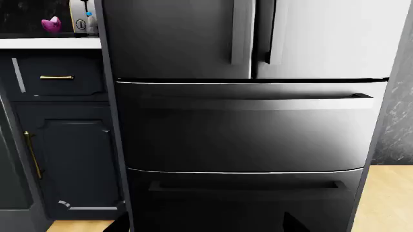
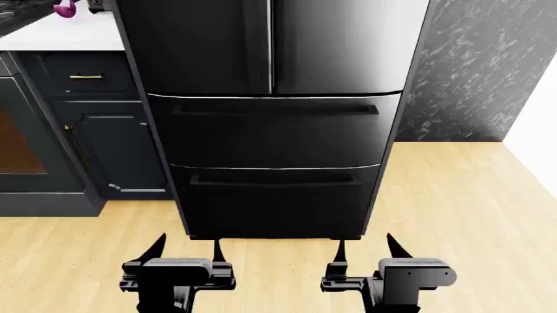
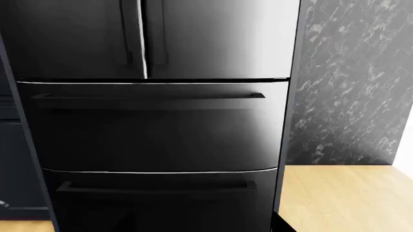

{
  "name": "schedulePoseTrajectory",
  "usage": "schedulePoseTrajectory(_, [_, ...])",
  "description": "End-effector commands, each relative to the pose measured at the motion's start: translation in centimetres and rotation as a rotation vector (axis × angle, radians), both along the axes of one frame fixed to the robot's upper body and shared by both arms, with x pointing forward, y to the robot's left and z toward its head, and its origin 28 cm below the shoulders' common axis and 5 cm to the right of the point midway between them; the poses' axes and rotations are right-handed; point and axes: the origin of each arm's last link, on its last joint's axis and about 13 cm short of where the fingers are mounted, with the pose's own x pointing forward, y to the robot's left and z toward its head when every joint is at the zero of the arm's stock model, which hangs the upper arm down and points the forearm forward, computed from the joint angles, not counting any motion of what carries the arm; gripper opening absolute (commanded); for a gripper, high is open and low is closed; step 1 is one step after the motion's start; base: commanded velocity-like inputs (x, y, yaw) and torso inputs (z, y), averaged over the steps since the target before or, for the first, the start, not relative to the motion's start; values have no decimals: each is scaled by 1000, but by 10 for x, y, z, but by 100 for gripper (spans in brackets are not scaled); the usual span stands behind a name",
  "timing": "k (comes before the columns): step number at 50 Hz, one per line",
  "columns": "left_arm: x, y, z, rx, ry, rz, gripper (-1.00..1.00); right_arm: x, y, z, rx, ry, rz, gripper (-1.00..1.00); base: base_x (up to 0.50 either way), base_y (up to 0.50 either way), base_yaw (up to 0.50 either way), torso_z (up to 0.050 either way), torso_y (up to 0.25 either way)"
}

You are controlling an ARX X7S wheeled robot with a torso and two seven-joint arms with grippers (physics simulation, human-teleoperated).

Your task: Open the fridge doors

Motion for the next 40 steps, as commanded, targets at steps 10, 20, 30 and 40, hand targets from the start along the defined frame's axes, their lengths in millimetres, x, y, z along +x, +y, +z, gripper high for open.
schedulePoseTrajectory(10, [1,-1,0,-13,-1,-13,100,-2,1,2,15,-21,10,100,0,0,0,0,0])
schedulePoseTrajectory(20, [-2,14,42,-10,-101,49,100,-1,-6,40,-13,-63,-13,100,0,0,0,0,0])
schedulePoseTrajectory(30, [-25,36,146,68,-311,21,100,-1,-33,133,1,-294,-49,100,0,0,0,0,0])
schedulePoseTrajectory(40, [-24,32,188,97,-392,-50,100,-6,-41,179,7,-410,-59,100,0,0,0,0,0])
